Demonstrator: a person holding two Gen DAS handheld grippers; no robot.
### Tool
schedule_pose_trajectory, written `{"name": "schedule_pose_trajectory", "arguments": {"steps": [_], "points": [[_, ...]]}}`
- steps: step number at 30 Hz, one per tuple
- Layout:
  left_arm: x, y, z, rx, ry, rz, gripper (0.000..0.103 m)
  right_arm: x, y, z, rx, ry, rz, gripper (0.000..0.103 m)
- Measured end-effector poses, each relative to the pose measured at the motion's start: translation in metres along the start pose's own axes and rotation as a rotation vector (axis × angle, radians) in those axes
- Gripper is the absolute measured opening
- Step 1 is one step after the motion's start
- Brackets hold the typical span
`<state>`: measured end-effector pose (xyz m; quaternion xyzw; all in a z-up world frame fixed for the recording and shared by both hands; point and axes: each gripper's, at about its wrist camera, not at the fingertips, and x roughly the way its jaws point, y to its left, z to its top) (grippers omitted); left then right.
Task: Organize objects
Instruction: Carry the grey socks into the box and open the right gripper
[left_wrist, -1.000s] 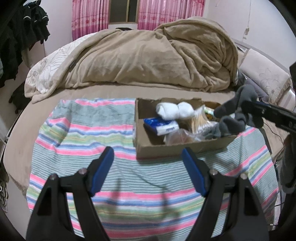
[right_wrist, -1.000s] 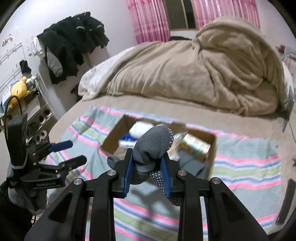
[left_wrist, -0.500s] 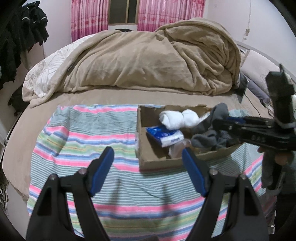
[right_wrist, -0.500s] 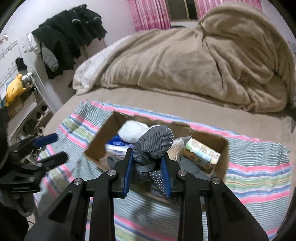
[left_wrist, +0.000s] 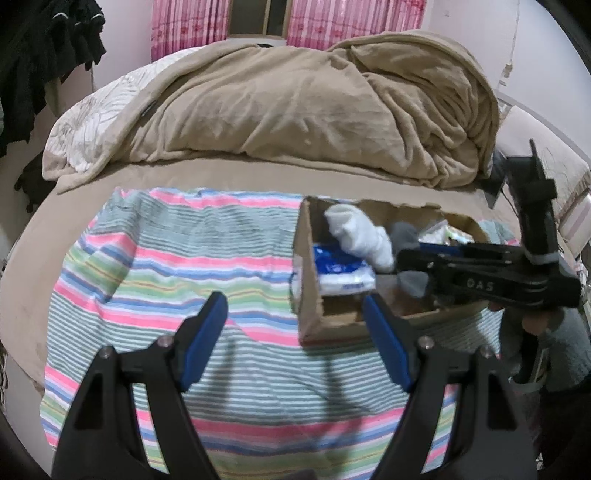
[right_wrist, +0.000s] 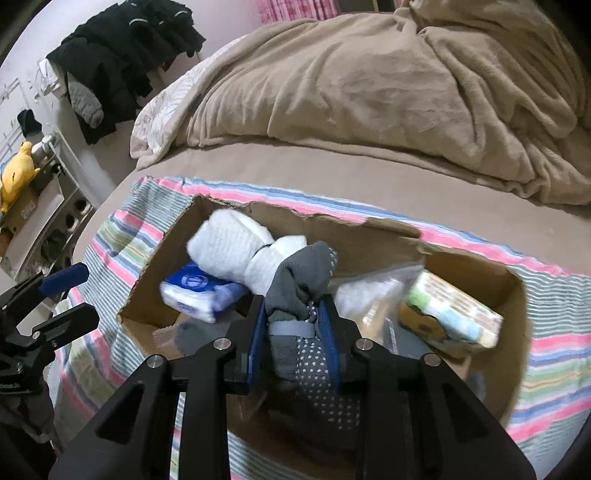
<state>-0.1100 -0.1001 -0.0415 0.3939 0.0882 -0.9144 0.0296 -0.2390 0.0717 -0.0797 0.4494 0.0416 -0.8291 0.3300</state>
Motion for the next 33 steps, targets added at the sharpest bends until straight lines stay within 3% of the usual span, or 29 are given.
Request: {"name": "schedule_pose_trajectory", "arguments": {"steps": [10, 15, 23, 26, 33], "points": [[0.003, 0.001, -0.001, -0.001, 0.008, -0.003, 0.078, 0.008, 0.004, 0.001, -0.014, 0.004, -0.017, 0.032], [-0.004, -0.006, 0.0, 0.01, 0.003, -0.005, 0.078, -0.005, 0.011, 0.0, -0.031, -0.017, -0.017, 0.055], [-0.014, -0.028, -0.005, 0.04, 0.001, -0.03, 0.078, -0.037, 0.01, -0.014, -0.014, -0.051, -0.034, 0.064], [-0.017, -0.035, -0.006, 0.041, 0.005, -0.045, 0.078, -0.047, 0.009, -0.021, -0.009, -0.06, -0.061, 0.077], [-0.033, -0.047, -0.01, 0.054, -0.006, -0.048, 0.078, -0.078, 0.004, -0.034, 0.014, -0.105, -0.071, 0.078]]}}
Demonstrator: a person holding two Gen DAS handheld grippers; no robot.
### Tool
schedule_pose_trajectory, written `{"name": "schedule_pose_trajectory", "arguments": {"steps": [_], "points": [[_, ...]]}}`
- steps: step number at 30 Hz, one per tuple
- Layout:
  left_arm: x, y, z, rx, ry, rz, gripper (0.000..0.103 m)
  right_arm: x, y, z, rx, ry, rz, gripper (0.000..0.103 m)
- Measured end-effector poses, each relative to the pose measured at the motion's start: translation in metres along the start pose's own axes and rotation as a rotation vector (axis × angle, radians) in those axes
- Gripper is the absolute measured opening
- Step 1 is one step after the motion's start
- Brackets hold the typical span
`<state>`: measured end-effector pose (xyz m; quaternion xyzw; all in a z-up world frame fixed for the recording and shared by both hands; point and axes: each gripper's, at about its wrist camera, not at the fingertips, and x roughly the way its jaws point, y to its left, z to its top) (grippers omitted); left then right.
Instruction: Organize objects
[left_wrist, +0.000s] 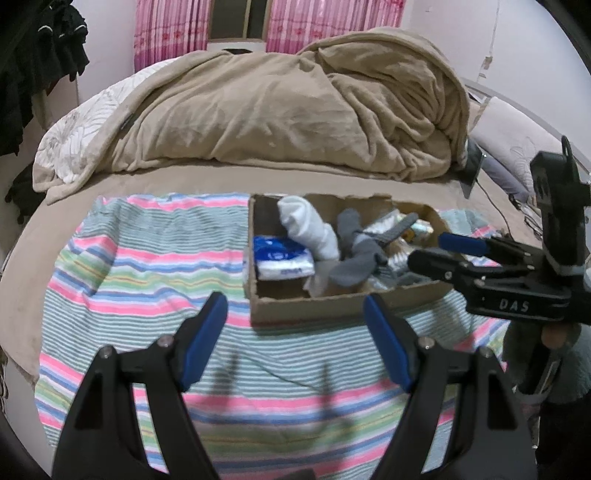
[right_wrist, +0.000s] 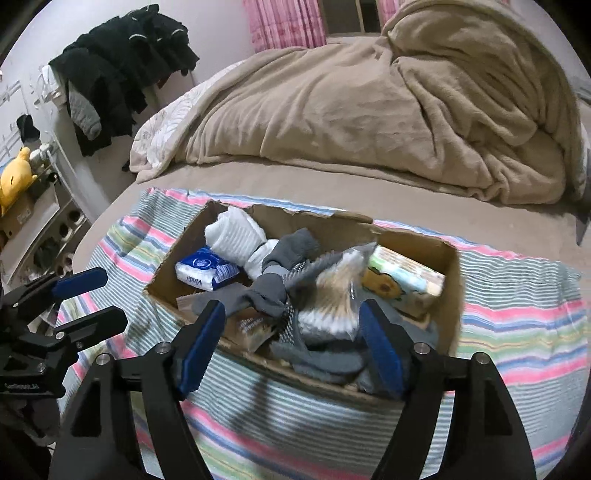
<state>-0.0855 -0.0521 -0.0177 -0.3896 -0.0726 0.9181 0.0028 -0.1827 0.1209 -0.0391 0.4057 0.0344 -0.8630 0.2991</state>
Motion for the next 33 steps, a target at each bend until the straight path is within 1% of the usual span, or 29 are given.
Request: {"name": "schedule_pose_trajectory", "arguments": {"steps": [7, 14, 18, 27, 29, 31, 33], "points": [[-0.017, -0.013, -0.006, 0.013, -0.011, -0.015, 0.078, -0.025, -0.001, -0.016, 0.006, -0.014, -0.017, 0.078], [-0.023, -0.027, -0.02, 0.008, 0.015, -0.051, 0.078, -0.052, -0.006, -0.033, 0.024, -0.027, -0.048, 0.078], [-0.03, -0.035, -0.028, 0.007, 0.016, -0.062, 0.078, -0.064, -0.007, -0.045, 0.03, -0.032, -0.061, 0.078], [-0.039, -0.051, -0.035, 0.034, 0.024, -0.053, 0.078, -0.087, -0.009, -0.063, 0.057, -0.056, -0.098, 0.078], [-0.039, -0.052, -0.035, 0.032, 0.025, -0.042, 0.078, -0.092, -0.009, -0.065, 0.06, -0.063, -0.106, 0.078], [-0.039, -0.052, -0.035, 0.027, 0.024, -0.031, 0.078, -0.095, -0.011, -0.066, 0.065, -0.067, -0.107, 0.078], [-0.038, -0.051, -0.035, 0.014, 0.022, -0.024, 0.078, -0.095, -0.014, -0.067, 0.088, -0.063, -0.082, 0.078]]}}
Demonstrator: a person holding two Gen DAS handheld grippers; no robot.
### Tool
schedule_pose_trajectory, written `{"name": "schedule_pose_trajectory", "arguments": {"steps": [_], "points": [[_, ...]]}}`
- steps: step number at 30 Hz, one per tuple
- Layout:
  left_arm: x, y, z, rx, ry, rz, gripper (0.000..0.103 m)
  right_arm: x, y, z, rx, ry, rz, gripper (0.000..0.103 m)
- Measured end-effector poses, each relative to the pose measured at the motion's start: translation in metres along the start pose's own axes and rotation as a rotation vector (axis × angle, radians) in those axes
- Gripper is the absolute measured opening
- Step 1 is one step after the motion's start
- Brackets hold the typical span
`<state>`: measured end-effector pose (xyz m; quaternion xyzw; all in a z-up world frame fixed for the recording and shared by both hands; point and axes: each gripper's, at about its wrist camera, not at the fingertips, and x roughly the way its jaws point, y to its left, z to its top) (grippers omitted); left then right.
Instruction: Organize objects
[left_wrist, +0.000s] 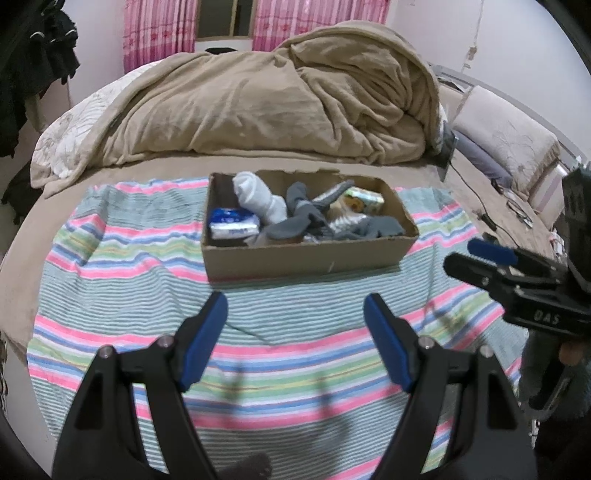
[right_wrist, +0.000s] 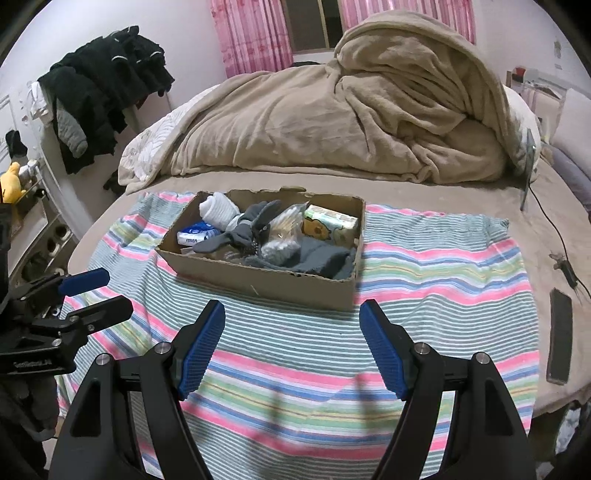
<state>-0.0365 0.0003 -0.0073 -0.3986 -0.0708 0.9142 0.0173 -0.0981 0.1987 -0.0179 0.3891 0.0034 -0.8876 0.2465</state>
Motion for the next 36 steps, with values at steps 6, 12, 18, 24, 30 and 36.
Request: {"name": "schedule_pose_trajectory", "arguments": {"steps": [6, 12, 18, 24, 30, 36], "points": [[0.002, -0.001, 0.0, 0.013, 0.006, -0.011, 0.078, 0.002, 0.0, -0.001, 0.011, 0.008, 0.02, 0.078], [0.005, -0.001, -0.001, 0.012, 0.01, -0.015, 0.08, 0.004, 0.001, 0.0, 0.008, 0.011, 0.034, 0.078], [0.007, -0.001, 0.003, 0.008, 0.017, -0.023, 0.084, 0.007, 0.001, 0.001, 0.006, 0.023, 0.031, 0.078], [0.002, 0.001, 0.008, 0.031, 0.023, -0.007, 0.084, 0.003, -0.001, 0.006, 0.021, 0.007, 0.015, 0.078], [-0.007, 0.005, 0.009, 0.012, 0.007, 0.003, 0.084, 0.002, 0.003, 0.008, 0.015, 0.016, 0.001, 0.078], [-0.014, 0.011, 0.01, -0.004, -0.004, 0.011, 0.084, -0.003, 0.009, 0.008, -0.003, 0.014, 0.002, 0.078]]}}
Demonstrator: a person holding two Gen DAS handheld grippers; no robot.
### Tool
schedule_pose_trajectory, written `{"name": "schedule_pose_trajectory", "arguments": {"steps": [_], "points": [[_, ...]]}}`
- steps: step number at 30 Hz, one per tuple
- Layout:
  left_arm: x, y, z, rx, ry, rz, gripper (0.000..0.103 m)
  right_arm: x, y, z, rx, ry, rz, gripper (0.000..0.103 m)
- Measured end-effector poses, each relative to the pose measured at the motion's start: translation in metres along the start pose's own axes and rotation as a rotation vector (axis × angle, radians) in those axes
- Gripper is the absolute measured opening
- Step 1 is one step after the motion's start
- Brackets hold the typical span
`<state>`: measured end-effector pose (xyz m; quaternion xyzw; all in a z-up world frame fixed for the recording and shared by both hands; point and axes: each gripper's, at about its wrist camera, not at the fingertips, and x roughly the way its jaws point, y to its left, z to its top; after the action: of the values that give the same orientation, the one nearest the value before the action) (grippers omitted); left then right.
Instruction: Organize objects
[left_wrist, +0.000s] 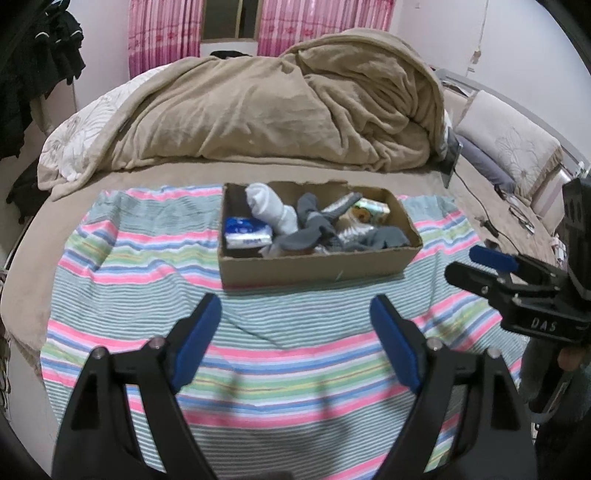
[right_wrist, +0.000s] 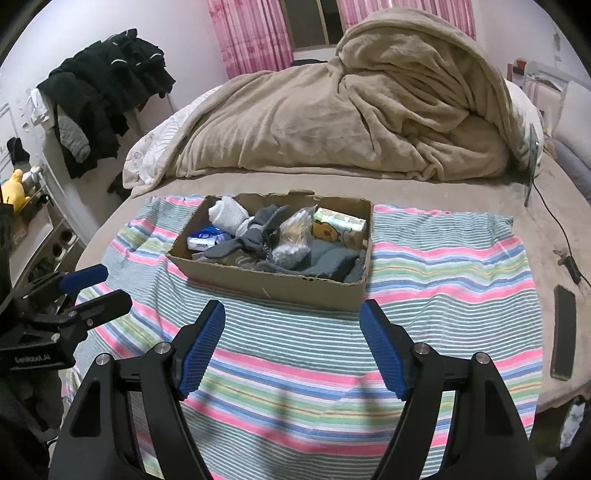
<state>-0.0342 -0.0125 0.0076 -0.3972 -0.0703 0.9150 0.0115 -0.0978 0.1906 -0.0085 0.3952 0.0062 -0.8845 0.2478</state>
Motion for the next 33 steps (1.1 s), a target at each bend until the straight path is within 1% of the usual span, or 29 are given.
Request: {"name": "schedule_pose_trajectory", "arguments": {"steps": [22, 33], "points": [[0.011, 0.0, 0.0, 0.012, 0.023, 0.002, 0.084, 0.013, 0.001, -0.003, -0.002, 0.044, 0.003, 0.078], [0.018, 0.01, 0.001, -0.005, 0.026, 0.04, 0.084, 0.02, -0.001, -0.005, 0.004, 0.064, -0.001, 0.078]]}}
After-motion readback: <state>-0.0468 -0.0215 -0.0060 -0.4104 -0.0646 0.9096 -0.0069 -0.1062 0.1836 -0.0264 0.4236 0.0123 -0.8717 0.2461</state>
